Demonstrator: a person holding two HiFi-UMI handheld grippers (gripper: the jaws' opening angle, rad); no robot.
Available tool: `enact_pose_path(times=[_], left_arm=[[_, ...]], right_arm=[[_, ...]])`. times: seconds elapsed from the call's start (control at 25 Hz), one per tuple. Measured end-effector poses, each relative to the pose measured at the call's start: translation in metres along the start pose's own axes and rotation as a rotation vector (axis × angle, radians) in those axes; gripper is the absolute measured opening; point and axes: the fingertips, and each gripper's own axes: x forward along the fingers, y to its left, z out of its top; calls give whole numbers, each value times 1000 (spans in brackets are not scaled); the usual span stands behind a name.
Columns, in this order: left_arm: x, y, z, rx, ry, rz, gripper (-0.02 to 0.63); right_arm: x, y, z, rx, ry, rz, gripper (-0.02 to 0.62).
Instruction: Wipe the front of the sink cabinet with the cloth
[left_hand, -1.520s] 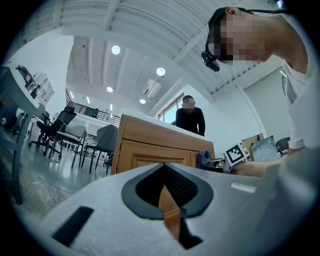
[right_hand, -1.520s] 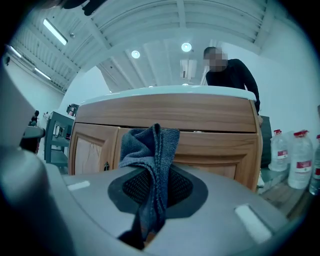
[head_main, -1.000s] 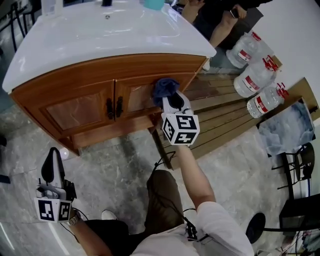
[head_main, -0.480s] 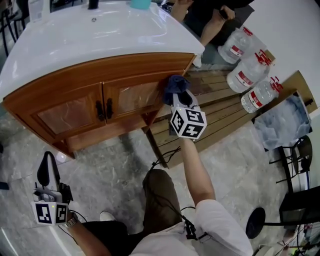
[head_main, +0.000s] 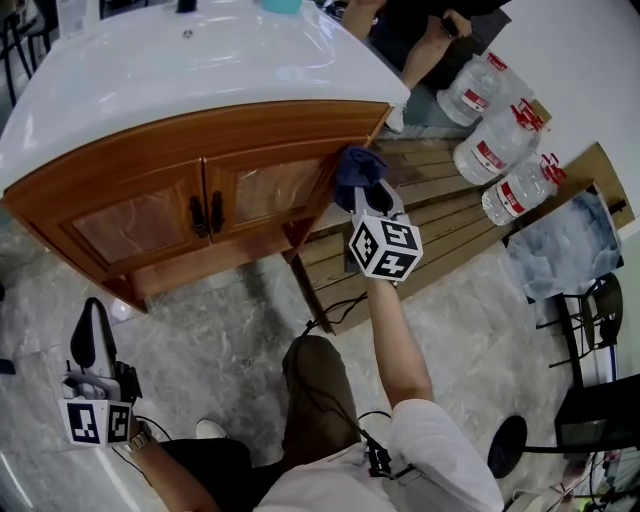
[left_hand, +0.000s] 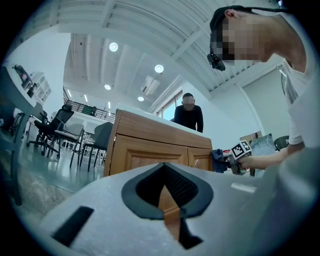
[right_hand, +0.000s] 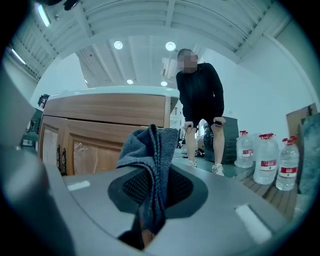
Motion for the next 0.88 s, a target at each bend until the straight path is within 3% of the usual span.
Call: enact_pose_path(times=[0.12, 0.28, 0.6, 0.88], left_arm=[[-5, 2, 1, 11, -3, 16, -3], [1, -2, -3, 7, -8, 8, -3], [-6, 7, 4, 16, -22, 36, -3], [-19, 20, 11, 19, -29, 71, -3]], right_arm=[[-13, 27, -2, 1, -6, 66, 66], [-39, 91, -16, -8, 1, 217, 66], [-72, 302, -50, 61, 24, 662, 66], [-76, 422, -72, 77, 46, 842, 66]])
